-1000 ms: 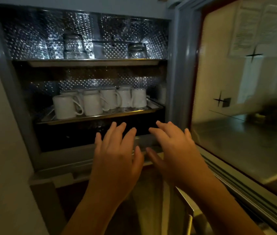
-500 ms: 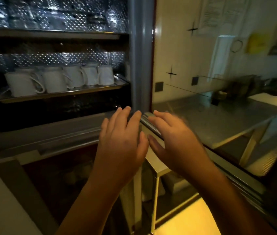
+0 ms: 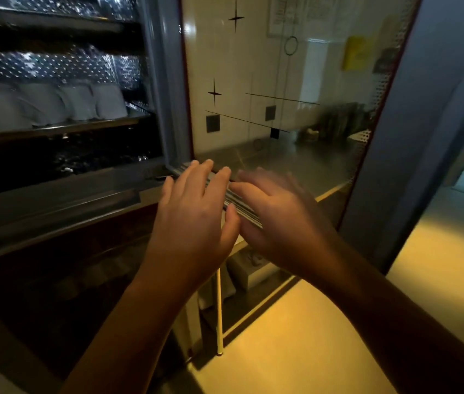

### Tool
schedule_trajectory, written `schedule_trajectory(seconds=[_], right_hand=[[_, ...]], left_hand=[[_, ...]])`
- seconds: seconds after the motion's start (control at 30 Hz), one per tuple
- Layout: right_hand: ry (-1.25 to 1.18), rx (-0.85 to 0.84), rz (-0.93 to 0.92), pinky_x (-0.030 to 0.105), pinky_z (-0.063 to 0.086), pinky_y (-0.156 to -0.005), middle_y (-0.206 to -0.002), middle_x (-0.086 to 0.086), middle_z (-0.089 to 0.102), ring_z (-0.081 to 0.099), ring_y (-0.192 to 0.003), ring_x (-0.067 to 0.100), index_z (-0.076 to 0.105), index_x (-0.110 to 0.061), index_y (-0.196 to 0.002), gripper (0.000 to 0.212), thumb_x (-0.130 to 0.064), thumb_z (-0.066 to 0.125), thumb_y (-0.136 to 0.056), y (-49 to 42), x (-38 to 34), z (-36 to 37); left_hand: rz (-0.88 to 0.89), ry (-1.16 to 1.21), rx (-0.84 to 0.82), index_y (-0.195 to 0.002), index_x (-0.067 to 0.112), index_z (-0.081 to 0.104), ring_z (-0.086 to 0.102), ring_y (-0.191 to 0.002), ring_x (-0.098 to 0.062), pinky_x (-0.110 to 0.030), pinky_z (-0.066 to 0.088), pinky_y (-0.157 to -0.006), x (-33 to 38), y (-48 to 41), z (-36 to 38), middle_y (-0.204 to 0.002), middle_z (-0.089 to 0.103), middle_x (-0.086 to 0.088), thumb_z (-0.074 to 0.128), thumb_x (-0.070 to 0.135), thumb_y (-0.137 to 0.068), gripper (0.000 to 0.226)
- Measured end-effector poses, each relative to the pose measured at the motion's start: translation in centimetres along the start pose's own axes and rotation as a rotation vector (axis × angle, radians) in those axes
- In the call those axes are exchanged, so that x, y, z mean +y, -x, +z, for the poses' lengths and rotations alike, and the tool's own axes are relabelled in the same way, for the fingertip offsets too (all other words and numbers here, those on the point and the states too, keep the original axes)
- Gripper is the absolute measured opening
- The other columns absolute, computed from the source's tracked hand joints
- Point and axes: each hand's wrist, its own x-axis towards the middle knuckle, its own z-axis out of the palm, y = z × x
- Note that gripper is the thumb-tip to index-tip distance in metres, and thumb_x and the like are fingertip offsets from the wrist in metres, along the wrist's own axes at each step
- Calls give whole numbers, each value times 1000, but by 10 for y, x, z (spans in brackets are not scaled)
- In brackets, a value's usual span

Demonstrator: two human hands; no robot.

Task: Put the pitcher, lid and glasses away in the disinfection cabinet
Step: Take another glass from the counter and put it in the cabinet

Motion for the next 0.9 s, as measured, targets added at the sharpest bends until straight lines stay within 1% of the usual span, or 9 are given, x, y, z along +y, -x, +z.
schedule_trajectory(seconds=[0.1,0.23,0.33,0.4,0.5,0.6,0.73,0.8,0.9], right_hand=[[35,0,-52,55,41,-92,-115,15,64,58,-110,36,65,-8,-108,37,-26,56,-77,9,5,-9],[127,18,-132,57,41,-90,-111,17,66,60,-106,37,65,-5,-106,36,-24,57,-76,19,19,-20],[185,16,-186,56,42,-89,-109,17,66,61,-105,35,65,-5,-105,41,-29,44,-80,24,27,-29],[215,19,-215,56,42,-89,-108,17,66,62,-104,34,66,-4,-105,43,-29,41,-81,28,32,-35],[250,56,-282,55,37,-93,-105,17,67,63,-101,33,67,-4,-102,38,-26,43,-83,34,40,-44],[288,100,-358,55,29,-97,-103,17,68,64,-100,31,67,-3,-101,33,-21,45,-85,40,51,-58],[427,85,-439,62,19,-99,-101,15,69,65,-99,29,69,-4,-98,31,-21,45,-87,43,72,-75],[497,56,-480,62,18,-99,-98,14,70,65,-98,29,69,-5,-96,31,-22,45,-87,44,83,-79],[576,24,-557,57,23,-102,-97,14,70,66,-97,28,70,-6,-95,29,-21,46,-87,48,96,-80]], left_hand=[[46,-1,-26,-125,4,53,50,-121,-38,-49,23,-95,7,1,-2,-126,57,-20,42,31,-82,52],[104,-35,-51,-123,4,54,50,-120,-39,-49,24,-94,12,0,-5,-124,57,-21,36,34,-82,55],[145,-41,-47,-123,3,55,51,-119,-38,-49,24,-94,17,2,-7,-123,58,-22,36,34,-82,54],[167,-36,-55,-122,3,55,51,-119,-38,-50,24,-95,21,3,-6,-123,58,-21,36,34,-82,54],[189,-27,-74,-122,3,55,52,-118,-38,-51,24,-95,25,4,-4,-122,58,-21,37,33,-82,53],[196,-22,-73,-121,3,54,53,-116,-38,-51,25,-94,24,4,-4,-121,59,-21,37,32,-82,52],[212,-8,-72,-120,2,55,54,-115,-39,-50,27,-93,27,0,-3,-119,60,-22,36,32,-82,52],[224,-1,-59,-118,1,56,55,-114,-40,-51,28,-93,31,-3,-2,-117,60,-23,37,32,-81,51],[245,29,-39,-117,0,55,54,-113,-42,-52,27,-93,35,-4,-1,-116,60,-24,39,30,-82,49]])
